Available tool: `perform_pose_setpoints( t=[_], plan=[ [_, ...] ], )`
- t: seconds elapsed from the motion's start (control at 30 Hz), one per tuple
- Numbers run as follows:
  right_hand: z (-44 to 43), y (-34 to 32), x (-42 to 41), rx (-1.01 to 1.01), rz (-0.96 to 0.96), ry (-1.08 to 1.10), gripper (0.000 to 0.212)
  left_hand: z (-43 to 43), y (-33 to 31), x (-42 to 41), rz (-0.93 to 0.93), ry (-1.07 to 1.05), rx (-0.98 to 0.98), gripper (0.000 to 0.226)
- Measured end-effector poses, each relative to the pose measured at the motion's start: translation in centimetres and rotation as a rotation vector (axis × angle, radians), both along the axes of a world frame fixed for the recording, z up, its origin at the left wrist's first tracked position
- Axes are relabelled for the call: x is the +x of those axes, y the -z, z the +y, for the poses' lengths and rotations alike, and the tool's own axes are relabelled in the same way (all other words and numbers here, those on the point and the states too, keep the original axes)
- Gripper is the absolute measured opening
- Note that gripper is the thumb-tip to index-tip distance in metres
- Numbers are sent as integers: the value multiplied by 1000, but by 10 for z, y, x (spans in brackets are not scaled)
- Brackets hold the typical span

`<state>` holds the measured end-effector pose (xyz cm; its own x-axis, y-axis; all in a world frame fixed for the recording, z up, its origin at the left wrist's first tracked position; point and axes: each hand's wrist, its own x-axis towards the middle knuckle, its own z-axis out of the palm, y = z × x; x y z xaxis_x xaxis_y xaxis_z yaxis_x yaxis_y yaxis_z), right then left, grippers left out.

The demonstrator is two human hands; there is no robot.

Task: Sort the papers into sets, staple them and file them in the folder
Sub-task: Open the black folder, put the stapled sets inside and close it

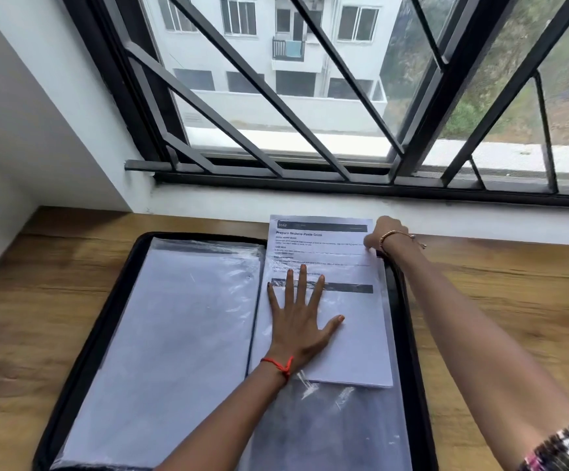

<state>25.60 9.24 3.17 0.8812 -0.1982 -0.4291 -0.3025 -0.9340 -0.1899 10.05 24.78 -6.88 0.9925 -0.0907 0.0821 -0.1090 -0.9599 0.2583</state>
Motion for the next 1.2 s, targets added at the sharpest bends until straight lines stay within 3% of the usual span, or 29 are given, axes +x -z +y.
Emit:
perform_pose_setpoints(
  t=[0.03,0.1,0.27,0.4,0.67,0.93,1.2],
  plan=[
    [8,2,1,-102,-107,-72,34,0,-2,0,-5,-2,0,78],
    [24,5,4,-110,-268,-214,45,1,-4,-1,-19,-6,8,78],
    [67,16,15,61,-175,-520,44,8,-2,-8,-26,-8,44,81],
    [82,22,18,-5,-180,-516,31,15,-1,-13,-21,-19,39,82],
    [74,26,-1,128,-189,-453,21,17,-1,-12,-5,3,38,83],
    [76,15,-23,110,-200,-503,21,19,-6,-21,22,22,39,82],
    [84,15,-48,-7,-52,-553,34,29,-20,-43,23,7,16,92]
  ],
)
